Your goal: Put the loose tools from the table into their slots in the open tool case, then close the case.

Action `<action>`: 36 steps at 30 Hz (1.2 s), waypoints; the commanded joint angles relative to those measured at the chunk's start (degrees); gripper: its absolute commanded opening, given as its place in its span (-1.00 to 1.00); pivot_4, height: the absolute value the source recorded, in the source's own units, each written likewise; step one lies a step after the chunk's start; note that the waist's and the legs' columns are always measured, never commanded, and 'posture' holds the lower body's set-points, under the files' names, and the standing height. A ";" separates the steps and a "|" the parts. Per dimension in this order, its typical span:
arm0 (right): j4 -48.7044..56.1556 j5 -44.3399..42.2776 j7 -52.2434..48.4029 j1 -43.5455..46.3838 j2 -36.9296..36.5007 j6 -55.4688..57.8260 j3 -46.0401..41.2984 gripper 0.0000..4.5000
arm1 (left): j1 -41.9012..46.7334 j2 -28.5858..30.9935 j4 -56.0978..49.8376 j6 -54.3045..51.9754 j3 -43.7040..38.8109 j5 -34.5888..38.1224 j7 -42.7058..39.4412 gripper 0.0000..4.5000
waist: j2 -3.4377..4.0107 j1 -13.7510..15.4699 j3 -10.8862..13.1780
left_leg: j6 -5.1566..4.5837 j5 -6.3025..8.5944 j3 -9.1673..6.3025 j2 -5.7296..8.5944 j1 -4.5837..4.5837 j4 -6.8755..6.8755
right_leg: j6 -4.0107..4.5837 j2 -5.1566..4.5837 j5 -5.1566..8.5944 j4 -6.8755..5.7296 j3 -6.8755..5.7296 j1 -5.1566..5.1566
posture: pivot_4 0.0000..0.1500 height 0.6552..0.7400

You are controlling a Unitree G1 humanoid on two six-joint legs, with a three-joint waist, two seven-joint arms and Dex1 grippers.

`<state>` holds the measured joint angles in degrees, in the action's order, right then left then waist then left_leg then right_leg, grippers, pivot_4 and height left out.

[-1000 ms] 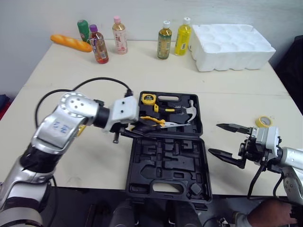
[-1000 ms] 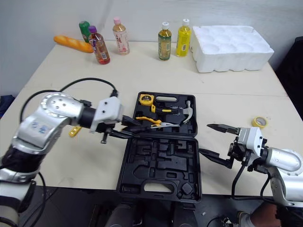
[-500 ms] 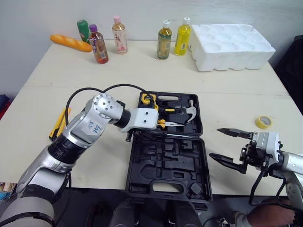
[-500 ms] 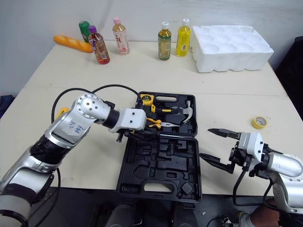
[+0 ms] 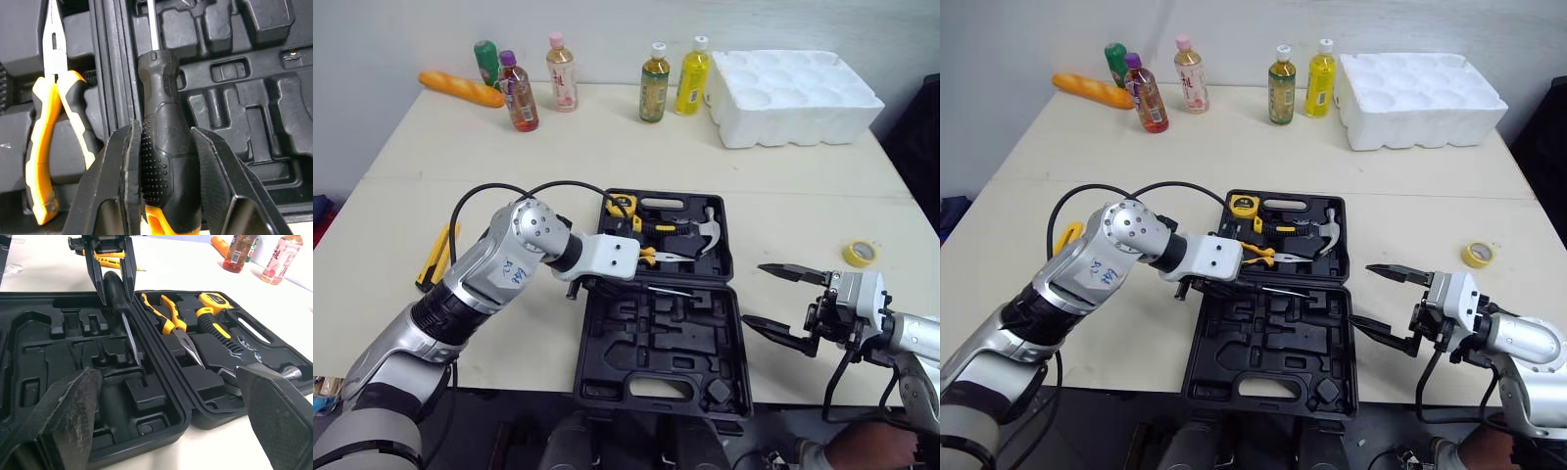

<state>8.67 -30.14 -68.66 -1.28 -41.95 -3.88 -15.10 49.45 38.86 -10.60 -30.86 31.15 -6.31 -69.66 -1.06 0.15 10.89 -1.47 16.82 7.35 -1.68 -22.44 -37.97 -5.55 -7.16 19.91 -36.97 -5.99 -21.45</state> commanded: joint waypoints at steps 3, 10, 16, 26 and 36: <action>0.87 -0.01 0.07 -0.07 0.25 -1.12 -0.19 1.00 | 0.43 -0.82 -1.58 -0.85 0.65 -1.51 -0.09 -0.49 | 0.00 -0.10 0.00 | 0.00 0.00 0.00 -0.01 0.00 0.00 | 0.00 0.01 0.00 -0.01 0.00 0.00 | 1.00 1.00; 1.17 0.16 0.35 -0.37 0.51 -1.25 0.16 1.00 | 0.42 -1.41 -1.45 -1.80 2.01 -3.15 -0.32 -0.49 | 0.00 -0.07 0.00 | 0.00 0.00 0.00 -0.01 0.01 -0.01 | 0.00 0.00 0.00 -0.02 0.00 0.00 | 1.00 1.00; 1.63 0.13 0.58 -0.73 0.74 -1.29 0.44 1.00 | -0.03 -2.06 -1.68 -2.55 2.23 -4.22 -0.11 -0.49 | 0.00 -0.09 0.00 | 0.00 0.00 0.00 -0.01 0.01 -0.01 | 0.00 0.00 0.00 -0.02 0.00 0.00 | 1.00 1.00; 2.34 0.17 1.04 -0.73 1.08 -1.27 1.01 1.00 | -0.19 -3.04 -0.46 -3.30 2.22 -5.98 1.64 -0.49 | 0.00 -0.04 0.00 | 0.00 0.00 -0.02 0.00 0.02 -0.09 | 0.00 -0.03 0.00 -0.01 0.00 0.03 | 1.00 1.00; 2.54 0.25 1.13 -0.51 1.18 -1.32 1.46 1.00 | -0.45 -2.80 -1.43 -5.24 2.51 -6.64 1.91 -0.49 | 0.00 -0.15 0.00 | -0.01 0.00 -0.05 -0.01 0.02 -0.09 | 0.00 -0.06 0.00 -0.04 -0.02 0.06 | 1.00 1.00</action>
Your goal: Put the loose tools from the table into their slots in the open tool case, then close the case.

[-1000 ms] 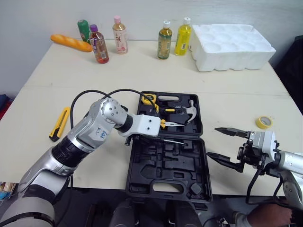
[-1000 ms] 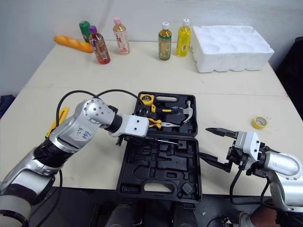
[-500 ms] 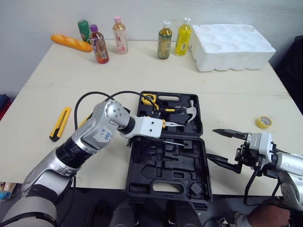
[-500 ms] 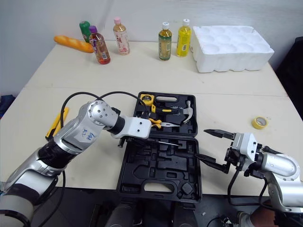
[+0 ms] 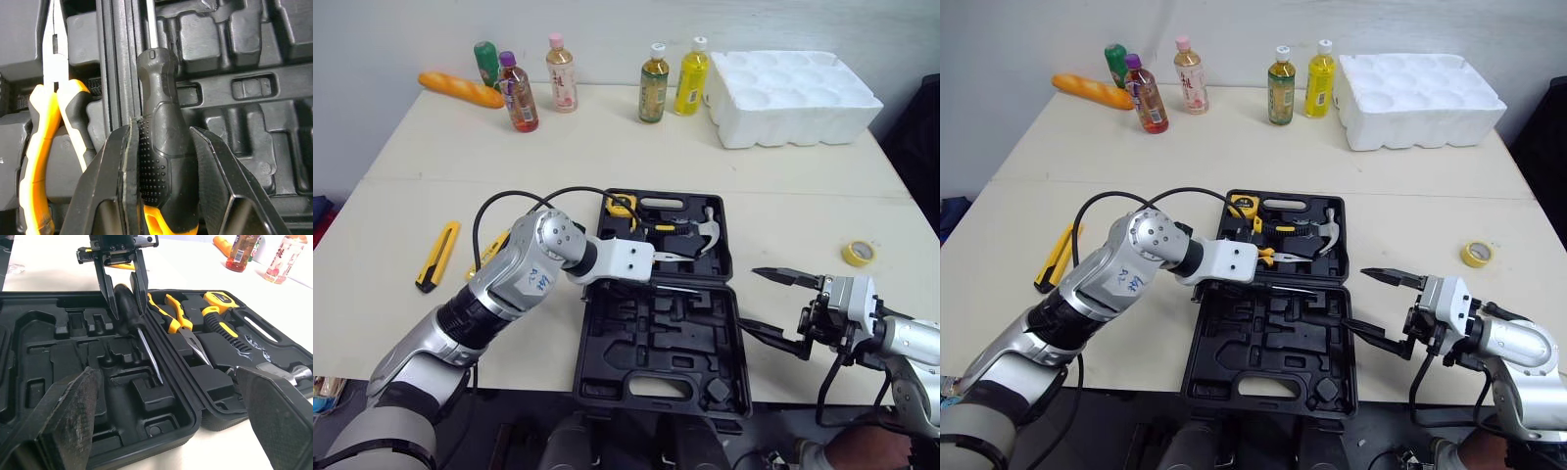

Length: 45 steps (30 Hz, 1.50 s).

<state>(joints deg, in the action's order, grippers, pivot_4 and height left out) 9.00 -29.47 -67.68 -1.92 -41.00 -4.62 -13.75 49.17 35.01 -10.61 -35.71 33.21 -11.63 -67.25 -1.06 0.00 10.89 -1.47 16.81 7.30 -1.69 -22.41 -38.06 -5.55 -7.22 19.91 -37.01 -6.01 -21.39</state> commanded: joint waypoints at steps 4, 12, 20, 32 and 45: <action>2.29 -0.40 0.37 0.30 0.28 -0.48 0.30 1.00 | -0.36 1.53 -1.92 -0.03 0.54 -0.91 -1.23 -0.49 | 0.00 -0.01 0.00 | 0.00 0.00 0.00 0.00 0.00 0.00 | 0.00 0.00 0.00 0.01 0.00 0.00 | 1.00 1.00; 2.25 -0.35 0.83 0.24 0.25 -0.58 0.61 1.00 | -0.30 2.02 -4.17 -1.25 0.50 0.01 -2.77 -0.49 | 0.00 0.03 0.00 | 0.00 0.00 0.00 0.01 -0.01 0.00 | 0.00 0.00 0.00 0.00 0.00 0.00 | 1.00 1.00; 2.48 -0.43 1.52 0.27 0.18 -0.47 1.15 1.00 | -0.28 0.96 -4.08 -2.65 1.07 -0.59 -2.08 -0.49 | 0.00 0.04 0.00 | 0.00 0.00 0.00 0.01 0.00 0.00 | 0.00 0.00 0.00 0.00 0.00 0.00 | 1.00 1.00; 2.84 -0.58 1.68 -0.09 0.03 -0.50 1.04 1.00 | -0.65 0.15 -4.38 -2.66 0.84 -0.14 -1.39 -0.49 | 0.00 0.07 0.00 | 0.00 0.00 -0.01 0.01 0.00 -0.01 | 0.00 -0.01 0.00 0.01 0.01 0.01 | 1.00 1.00; 3.45 -0.68 2.19 0.22 -0.10 0.11 1.16 1.00 | 0.07 -1.58 -7.21 -5.04 -3.95 6.36 -0.84 0.92 | 0.00 -0.01 0.00 | 0.00 0.00 -0.03 0.01 0.00 -0.02 | 0.00 -0.09 0.00 0.00 -0.01 0.00 | 1.00 1.00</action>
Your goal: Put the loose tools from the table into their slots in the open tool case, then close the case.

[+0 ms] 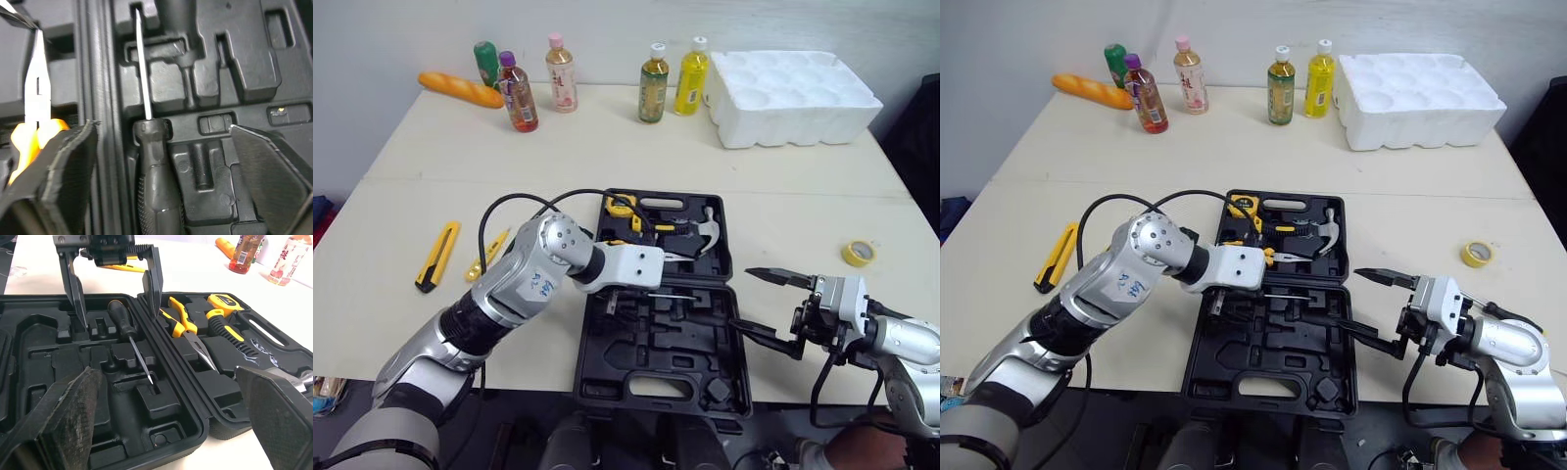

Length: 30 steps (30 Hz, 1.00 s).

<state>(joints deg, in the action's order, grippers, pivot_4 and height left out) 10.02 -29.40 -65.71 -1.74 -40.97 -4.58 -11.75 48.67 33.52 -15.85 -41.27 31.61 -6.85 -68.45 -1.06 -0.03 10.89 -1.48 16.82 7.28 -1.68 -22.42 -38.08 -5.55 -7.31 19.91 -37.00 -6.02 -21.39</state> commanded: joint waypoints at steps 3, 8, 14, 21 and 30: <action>2.69 -0.78 0.48 0.08 -0.17 0.27 -0.84 1.00 | -0.67 -1.21 -1.41 3.20 -4.70 4.31 1.16 0.92 | 0.00 0.08 0.00 | 0.00 0.00 -0.01 0.01 -0.01 0.00 | 0.00 -0.01 0.00 -0.01 -0.01 0.00 | 1.00 1.00; 2.98 -0.63 0.96 0.13 -0.17 0.61 -0.99 1.00 | -3.36 -1.62 0.75 7.84 -10.64 10.78 0.45 0.92 | 0.00 -0.06 0.00 | 0.00 0.00 -0.02 -0.01 0.00 0.00 | 0.00 -0.10 0.00 -0.01 -0.02 0.01 | 1.00 1.00; 3.01 -0.43 1.74 0.20 -0.12 0.74 -1.33 1.00 | -8.28 -5.14 7.99 17.84 -20.62 20.82 0.08 0.68 | 0.00 0.01 0.00 | 0.00 0.00 -0.06 0.00 -0.01 -0.04 | 0.00 -0.14 0.00 0.00 -0.08 0.04 | 1.00 1.00; 2.82 -0.42 2.14 0.37 -0.25 0.75 -1.35 1.00 | -13.40 -8.21 12.44 24.92 -21.30 20.65 3.92 -0.72 | 0.00 0.11 0.00 | -0.01 0.00 -0.09 0.04 -0.01 -0.04 | 0.00 -0.09 0.00 0.00 -0.13 0.09 | 1.00 1.00; 2.60 -0.39 1.91 -0.20 -0.48 0.70 -1.53 1.00 | -18.67 -7.78 14.68 25.78 -16.59 15.32 7.91 -0.99 | 0.01 0.06 -0.01 | -0.01 0.01 -0.10 0.03 0.00 -0.01 | 0.00 -0.11 0.00 0.01 -0.14 0.10 | 1.00 1.00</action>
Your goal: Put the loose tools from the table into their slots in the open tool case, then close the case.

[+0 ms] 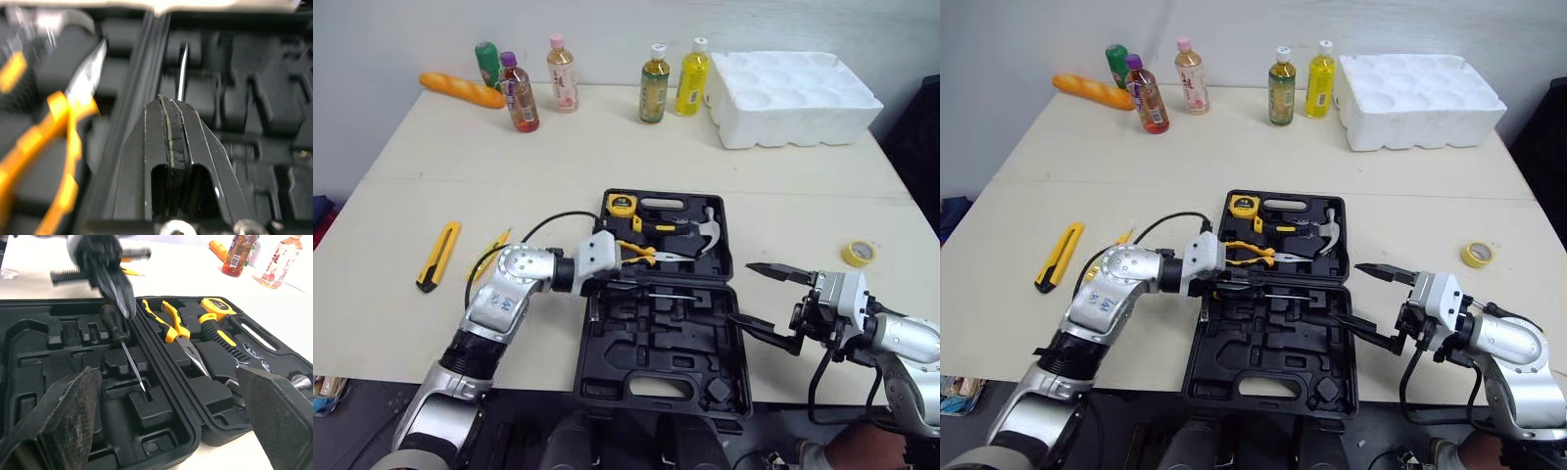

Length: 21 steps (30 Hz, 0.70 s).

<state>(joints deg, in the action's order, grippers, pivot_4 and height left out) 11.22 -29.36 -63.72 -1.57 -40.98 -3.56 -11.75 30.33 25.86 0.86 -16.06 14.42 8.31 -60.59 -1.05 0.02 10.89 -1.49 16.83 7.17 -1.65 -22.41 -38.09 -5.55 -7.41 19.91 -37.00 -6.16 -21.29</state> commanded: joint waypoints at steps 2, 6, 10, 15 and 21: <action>1.28 -0.51 -0.30 -0.62 -0.58 -0.38 -1.70 1.00 | -1.27 -0.16 -2.91 0.17 1.14 0.84 -0.49 -0.99 | 0.00 0.02 0.00 | 0.00 0.00 0.00 0.00 0.00 0.00 | 0.00 -0.02 0.00 0.01 -0.01 0.01 | 1.00 1.00; 0.99 -0.61 -0.61 -0.74 -0.74 -0.44 -1.95 1.00 | -1.95 -0.44 -2.50 0.19 1.37 0.03 0.69 -0.99 | 0.00 -0.03 0.00 | 0.00 0.00 -0.01 -0.01 0.01 0.00 | 0.00 -0.02 0.00 0.03 -0.01 0.02 | 1.00 1.00; 0.89 -0.63 -0.88 -0.77 -0.84 -0.42 -1.98 1.00 | -1.55 -0.45 -0.07 -0.07 2.59 -3.16 3.78 -0.99 | 0.00 -0.03 0.00 | 0.00 0.00 -0.01 -0.01 0.08 -0.01 | 0.00 -0.04 0.00 0.08 0.00 0.09 | 1.00 1.00; 0.88 -0.60 -1.08 -0.91 -0.81 -0.47 -1.95 1.00 | -1.87 -0.79 0.41 0.04 2.88 -3.21 5.17 -0.99 | 0.00 -0.01 -0.01 | -0.01 0.01 -0.09 -0.01 0.22 0.01 | 0.00 -0.09 0.00 0.14 -0.07 0.31 | 1.00 1.00; 0.87 -0.72 -1.43 -0.99 -0.86 -0.53 -2.04 1.00 | -1.93 0.29 1.06 -1.87 4.46 -5.79 6.62 -0.99 | 0.01 -0.02 -0.02 | -0.01 0.02 -0.24 -0.01 0.35 0.00 | 0.00 -0.12 0.00 0.26 -0.20 0.56 | 1.00 1.00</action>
<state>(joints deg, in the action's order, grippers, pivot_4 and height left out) 11.19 -29.37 -64.90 -2.51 -41.08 -3.57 -11.79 29.03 24.99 0.16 -15.97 17.08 6.43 -55.78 -1.04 0.00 10.86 -1.50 16.85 6.92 -1.66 -22.05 -38.09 -5.55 -7.54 19.91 -36.73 -6.37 -20.70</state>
